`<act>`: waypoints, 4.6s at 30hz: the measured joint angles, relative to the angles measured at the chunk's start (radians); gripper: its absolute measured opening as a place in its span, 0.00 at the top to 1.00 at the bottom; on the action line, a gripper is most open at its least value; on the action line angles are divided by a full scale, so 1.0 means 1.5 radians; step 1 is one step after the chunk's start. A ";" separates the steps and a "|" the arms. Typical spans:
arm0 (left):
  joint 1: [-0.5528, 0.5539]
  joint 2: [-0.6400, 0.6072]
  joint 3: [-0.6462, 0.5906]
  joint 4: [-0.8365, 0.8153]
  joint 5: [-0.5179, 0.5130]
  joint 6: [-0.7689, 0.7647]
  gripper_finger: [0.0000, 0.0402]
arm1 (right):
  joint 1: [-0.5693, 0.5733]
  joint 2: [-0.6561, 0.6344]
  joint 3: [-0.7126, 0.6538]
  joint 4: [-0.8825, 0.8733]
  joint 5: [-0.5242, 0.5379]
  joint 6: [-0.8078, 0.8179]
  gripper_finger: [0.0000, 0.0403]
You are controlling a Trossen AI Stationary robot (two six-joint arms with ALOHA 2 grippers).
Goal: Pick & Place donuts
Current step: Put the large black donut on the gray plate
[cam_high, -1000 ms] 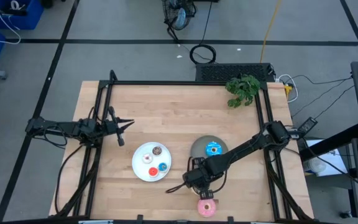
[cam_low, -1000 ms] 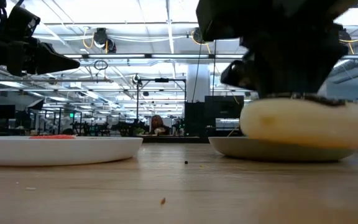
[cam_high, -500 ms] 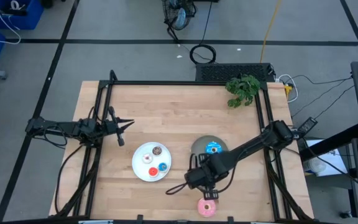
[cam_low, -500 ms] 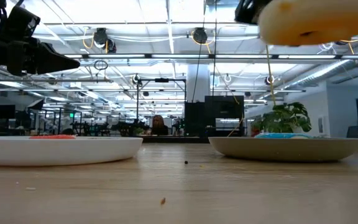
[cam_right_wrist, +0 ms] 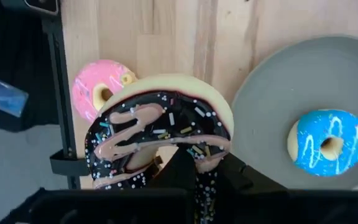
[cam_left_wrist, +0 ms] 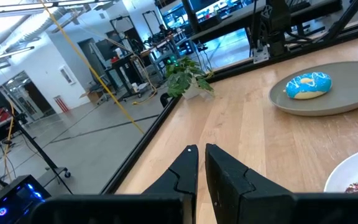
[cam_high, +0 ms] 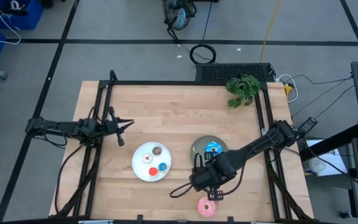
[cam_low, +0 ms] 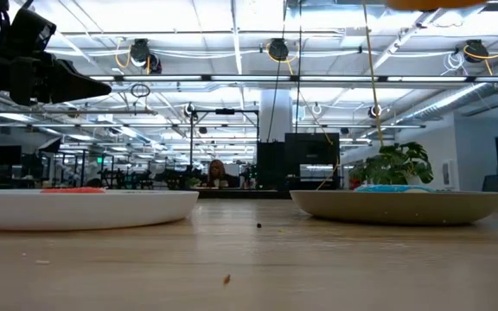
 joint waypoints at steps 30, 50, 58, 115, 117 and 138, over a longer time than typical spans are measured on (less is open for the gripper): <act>0.000 0.000 0.000 -0.002 0.000 -0.002 0.91 | -0.018 -0.067 -0.001 0.014 0.186 0.001 0.97; 0.000 0.000 0.000 -0.014 0.000 -0.004 0.91 | -0.203 -0.070 -0.169 0.139 0.130 -0.147 0.98; 0.000 0.000 0.000 -0.014 0.000 -0.002 0.91 | -0.241 -0.069 -0.310 0.287 0.041 -0.190 0.98; 0.000 0.000 0.000 -0.014 0.001 -0.003 0.91 | -0.268 -0.069 -0.444 0.471 -0.021 -0.174 0.56; 0.000 0.000 0.000 -0.013 0.001 -0.003 0.91 | -0.268 -0.069 -0.444 0.462 -0.013 -0.174 0.55; 0.000 0.000 0.000 -0.013 0.001 -0.003 0.91 | -0.249 -0.218 -0.445 0.470 0.082 -0.157 0.55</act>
